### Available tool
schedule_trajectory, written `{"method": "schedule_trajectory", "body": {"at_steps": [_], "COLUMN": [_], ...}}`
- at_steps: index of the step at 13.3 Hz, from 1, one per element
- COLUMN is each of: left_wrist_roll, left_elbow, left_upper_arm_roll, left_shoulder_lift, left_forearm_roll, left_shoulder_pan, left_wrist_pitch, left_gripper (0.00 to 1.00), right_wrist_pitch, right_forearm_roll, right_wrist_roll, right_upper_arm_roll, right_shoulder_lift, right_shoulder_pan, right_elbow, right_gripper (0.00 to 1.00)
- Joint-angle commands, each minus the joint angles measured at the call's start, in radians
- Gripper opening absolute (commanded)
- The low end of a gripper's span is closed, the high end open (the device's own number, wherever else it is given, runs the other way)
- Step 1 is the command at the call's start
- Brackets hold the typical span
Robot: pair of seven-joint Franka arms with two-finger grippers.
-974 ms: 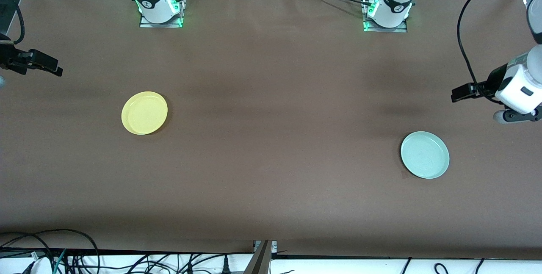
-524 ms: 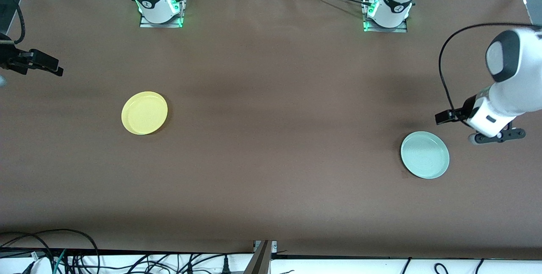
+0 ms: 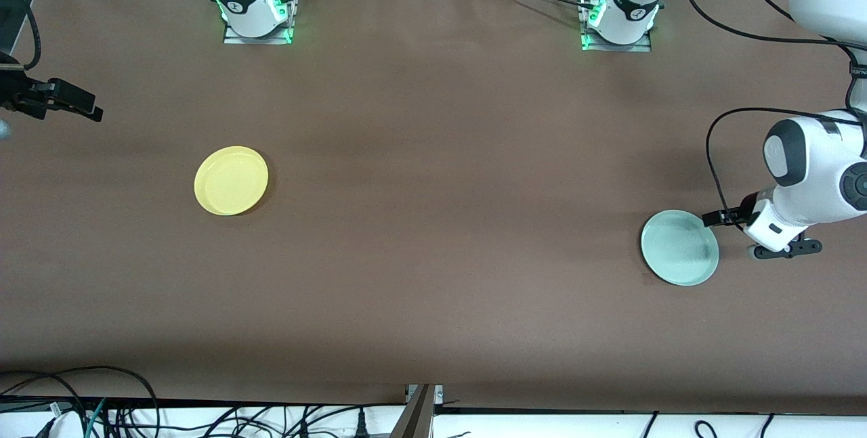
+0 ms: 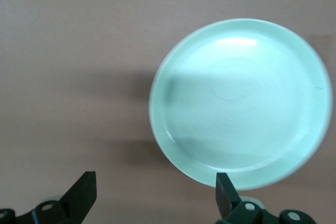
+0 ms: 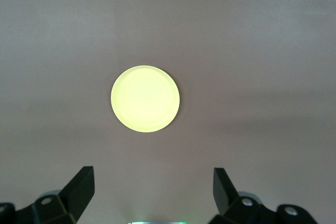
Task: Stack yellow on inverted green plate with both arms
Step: 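Lower the left gripper to the green plate's rim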
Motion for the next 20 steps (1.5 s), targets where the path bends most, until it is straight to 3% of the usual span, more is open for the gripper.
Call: {"method": "schedule_trajectory", "body": {"at_steps": [1,3,8,10,12,15,20], "left_wrist_roll": [0.035,0.051,0.052,0.068,0.120,0.153,0.159], "left_elbow": [0.027,0.027,0.096,0.089,0.092,0.095,0.098], "left_upper_arm_roll": [-0.007,-0.008,-0.008,-0.008,-0.008,-0.013,-0.013], "left_shoulder_lift": [0.046,0.080,0.160,0.172,0.172,0.171,0.168], "left_forearm_roll": [0.005,0.002,-0.012,-0.009,0.002,-0.017,-0.017], "left_shoulder_pan": [0.025,0.031,0.030,0.027,0.028,0.008,-0.010], "left_wrist_pitch": [0.026,0.095,0.103,0.101,0.096,0.089,0.087], "left_gripper": [1.00,1.00,1.00,0.67,0.26,0.00,0.00], "right_wrist_pitch": [-0.017,-0.017,-0.017,-0.017,-0.017,-0.017,-0.015], "right_forearm_roll": [0.019,0.019,0.019,0.019,0.019,0.019,0.018], "right_wrist_roll": [0.006,0.006,0.006,0.006,0.006,0.006,0.006], "right_upper_arm_roll": [0.001,0.001,0.001,0.001,0.001,0.001,0.002], "right_shoulder_lift": [-0.009,-0.009,-0.009,-0.009,-0.009,-0.009,-0.009], "right_shoulder_pan": [-0.001,-0.001,-0.001,-0.001,-0.001,-0.001,-0.001], "right_elbow": [0.004,0.004,0.004,0.004,0.004,0.004,0.006], "right_gripper": [1.00,1.00,1.00,1.00,1.00,1.00,1.00]}}
